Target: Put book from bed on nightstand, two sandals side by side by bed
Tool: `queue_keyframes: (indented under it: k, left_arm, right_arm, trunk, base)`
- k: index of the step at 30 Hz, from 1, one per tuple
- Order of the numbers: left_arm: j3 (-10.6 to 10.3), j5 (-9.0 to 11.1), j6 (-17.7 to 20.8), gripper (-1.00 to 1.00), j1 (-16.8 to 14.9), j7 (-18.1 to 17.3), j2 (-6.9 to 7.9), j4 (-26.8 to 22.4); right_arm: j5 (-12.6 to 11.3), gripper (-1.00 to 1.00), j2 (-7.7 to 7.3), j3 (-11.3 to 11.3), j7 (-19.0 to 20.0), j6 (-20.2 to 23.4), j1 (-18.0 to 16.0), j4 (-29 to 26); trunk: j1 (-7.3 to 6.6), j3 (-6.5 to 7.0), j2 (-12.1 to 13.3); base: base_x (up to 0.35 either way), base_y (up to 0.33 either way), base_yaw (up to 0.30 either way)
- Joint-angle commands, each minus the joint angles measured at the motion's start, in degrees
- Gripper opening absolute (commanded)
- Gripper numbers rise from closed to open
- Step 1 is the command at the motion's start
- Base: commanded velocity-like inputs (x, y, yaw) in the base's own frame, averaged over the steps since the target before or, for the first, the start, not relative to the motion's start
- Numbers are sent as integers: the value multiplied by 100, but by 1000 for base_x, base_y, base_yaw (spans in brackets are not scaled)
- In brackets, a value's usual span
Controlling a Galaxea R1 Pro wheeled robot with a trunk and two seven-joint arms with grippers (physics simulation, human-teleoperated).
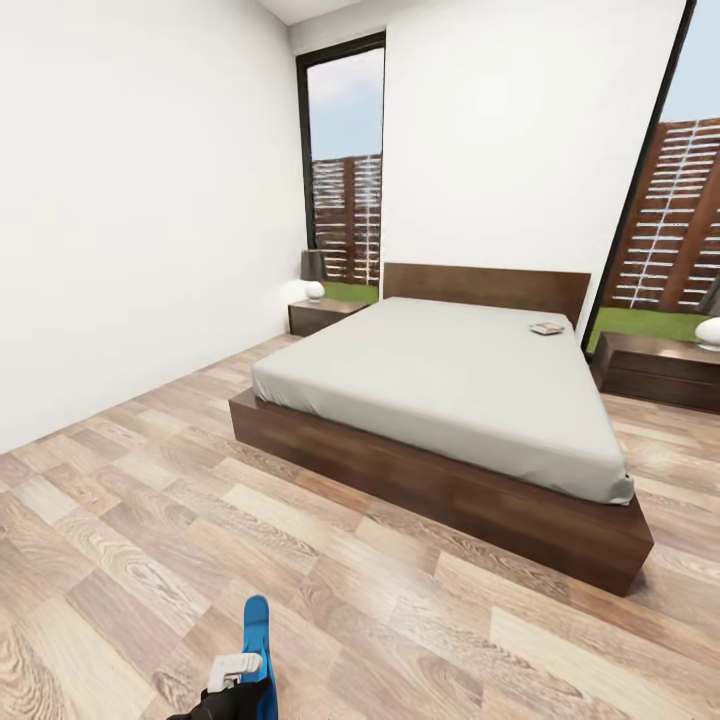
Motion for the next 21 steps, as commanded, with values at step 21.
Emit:
queue_keyframes:
  k: [21]
  left_arm:
    - [19,35,0,-100,-3,-34,0,9]
  right_arm:
    - [-54,100,1,-16,25,59,-3,0]
  trunk:
    - [-1,-190,-2]
  base:
    - [0,0,0]
